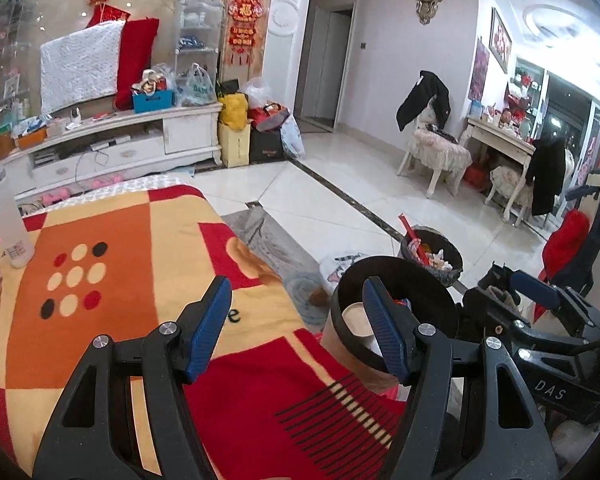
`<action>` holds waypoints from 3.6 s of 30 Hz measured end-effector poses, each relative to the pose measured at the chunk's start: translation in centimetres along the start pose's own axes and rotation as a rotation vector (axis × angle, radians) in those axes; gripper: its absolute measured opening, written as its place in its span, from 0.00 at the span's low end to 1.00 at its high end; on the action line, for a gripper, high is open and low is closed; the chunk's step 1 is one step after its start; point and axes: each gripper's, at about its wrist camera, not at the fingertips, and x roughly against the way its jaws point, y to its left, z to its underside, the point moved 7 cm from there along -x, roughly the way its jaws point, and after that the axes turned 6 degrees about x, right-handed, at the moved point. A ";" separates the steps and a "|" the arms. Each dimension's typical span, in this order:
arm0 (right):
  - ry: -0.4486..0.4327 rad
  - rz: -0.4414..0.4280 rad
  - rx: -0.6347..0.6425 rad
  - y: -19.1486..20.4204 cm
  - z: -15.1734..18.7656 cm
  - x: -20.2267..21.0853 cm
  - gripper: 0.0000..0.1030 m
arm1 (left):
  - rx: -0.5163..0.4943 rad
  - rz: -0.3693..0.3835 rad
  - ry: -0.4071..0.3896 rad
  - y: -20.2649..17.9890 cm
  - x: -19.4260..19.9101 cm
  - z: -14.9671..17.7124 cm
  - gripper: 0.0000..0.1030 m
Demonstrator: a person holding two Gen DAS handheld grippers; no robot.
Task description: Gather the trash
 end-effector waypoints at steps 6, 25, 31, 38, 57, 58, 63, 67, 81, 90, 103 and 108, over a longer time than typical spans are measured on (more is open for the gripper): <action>-0.040 0.009 0.005 1.0 -0.7 1.2 0.83 | -0.028 -0.012 -0.042 0.4 1.5 0.0 0.65; -0.064 0.013 0.002 0.7 -1.1 2.8 0.86 | -0.025 0.003 -0.060 0.8 3.0 0.3 0.65; -0.068 0.014 0.002 0.7 -1.3 2.9 0.86 | -0.028 0.007 -0.062 0.7 3.3 0.3 0.65; -0.073 0.022 0.004 0.7 -1.4 3.1 0.86 | -0.026 -0.006 -0.053 0.7 3.3 0.4 0.65; -0.062 0.012 -0.015 0.5 -1.2 2.5 0.87 | -0.035 -0.011 -0.035 0.6 2.7 0.7 0.65; -0.062 0.012 -0.015 0.5 -1.2 2.5 0.87 | -0.035 -0.012 -0.035 0.6 2.7 0.7 0.65; -0.062 0.012 -0.016 0.5 -1.2 2.4 0.87 | -0.037 -0.011 -0.033 0.5 2.6 0.7 0.65; -0.057 0.011 -0.019 0.4 -1.2 2.3 0.87 | -0.035 -0.009 -0.030 0.4 2.6 0.7 0.65; -0.041 0.011 -0.024 0.2 -0.9 1.8 0.88 | -0.036 -0.005 -0.025 0.4 2.4 0.9 0.65; -0.028 0.014 -0.032 -0.1 -0.2 1.4 0.88 | -0.038 -0.003 -0.019 0.3 2.2 1.3 0.65; -0.015 0.017 -0.035 -0.2 0.0 1.2 0.89 | -0.028 -0.002 -0.005 0.7 1.6 1.8 0.65; -0.013 0.016 -0.032 -0.2 0.0 1.2 0.89 | -0.026 0.001 -0.003 0.7 1.5 2.0 0.65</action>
